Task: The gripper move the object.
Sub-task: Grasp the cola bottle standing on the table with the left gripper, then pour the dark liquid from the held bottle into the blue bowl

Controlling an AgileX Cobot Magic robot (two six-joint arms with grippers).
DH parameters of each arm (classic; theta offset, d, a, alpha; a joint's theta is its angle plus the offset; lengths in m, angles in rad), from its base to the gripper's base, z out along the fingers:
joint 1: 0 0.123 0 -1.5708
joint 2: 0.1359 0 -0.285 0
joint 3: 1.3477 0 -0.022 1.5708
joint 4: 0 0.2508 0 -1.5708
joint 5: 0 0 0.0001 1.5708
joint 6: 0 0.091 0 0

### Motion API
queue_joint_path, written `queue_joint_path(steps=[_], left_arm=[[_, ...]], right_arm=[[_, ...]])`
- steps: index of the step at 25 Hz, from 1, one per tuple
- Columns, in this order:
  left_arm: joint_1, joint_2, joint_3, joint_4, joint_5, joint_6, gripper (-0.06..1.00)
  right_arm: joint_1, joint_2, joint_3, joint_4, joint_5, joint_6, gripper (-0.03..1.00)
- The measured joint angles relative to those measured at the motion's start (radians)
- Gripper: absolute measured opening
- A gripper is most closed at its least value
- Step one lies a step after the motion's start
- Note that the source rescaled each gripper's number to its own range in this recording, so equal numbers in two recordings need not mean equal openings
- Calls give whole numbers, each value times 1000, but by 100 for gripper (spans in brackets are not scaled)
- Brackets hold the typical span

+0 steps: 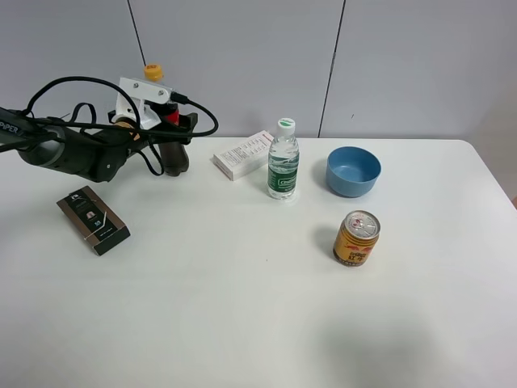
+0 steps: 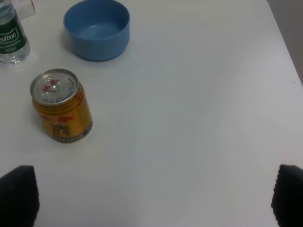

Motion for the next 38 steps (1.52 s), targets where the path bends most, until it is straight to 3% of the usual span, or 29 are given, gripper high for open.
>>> queue_joint_path(steps=[4, 6, 8, 9, 10, 11, 22, 29, 38], left_arm=[[0, 12, -10, 2, 0, 0, 100], [0, 12, -10, 2, 0, 0, 90], [0, 13, -10, 3, 0, 0, 57], [0, 14, -10, 3, 0, 0, 37], [0, 14, -10, 4, 0, 0, 10], [1, 14, -10, 7, 0, 0, 0], [11, 5, -10, 28, 6, -38, 1], [10, -119, -7, 105, 175, -90, 1], [-35, -369, -6, 109, 324, -121, 1]], right_arm=[[0, 0, 0, 0, 0, 0, 100], [0, 0, 0, 0, 0, 0, 100], [0, 0, 0, 0, 0, 0, 100], [0, 0, 0, 0, 0, 0, 100], [0, 0, 0, 0, 0, 0, 100], [0, 0, 0, 0, 0, 0, 100], [0, 0, 0, 0, 0, 0, 100], [0, 0, 0, 0, 0, 0, 100], [0, 0, 0, 0, 0, 0, 100]])
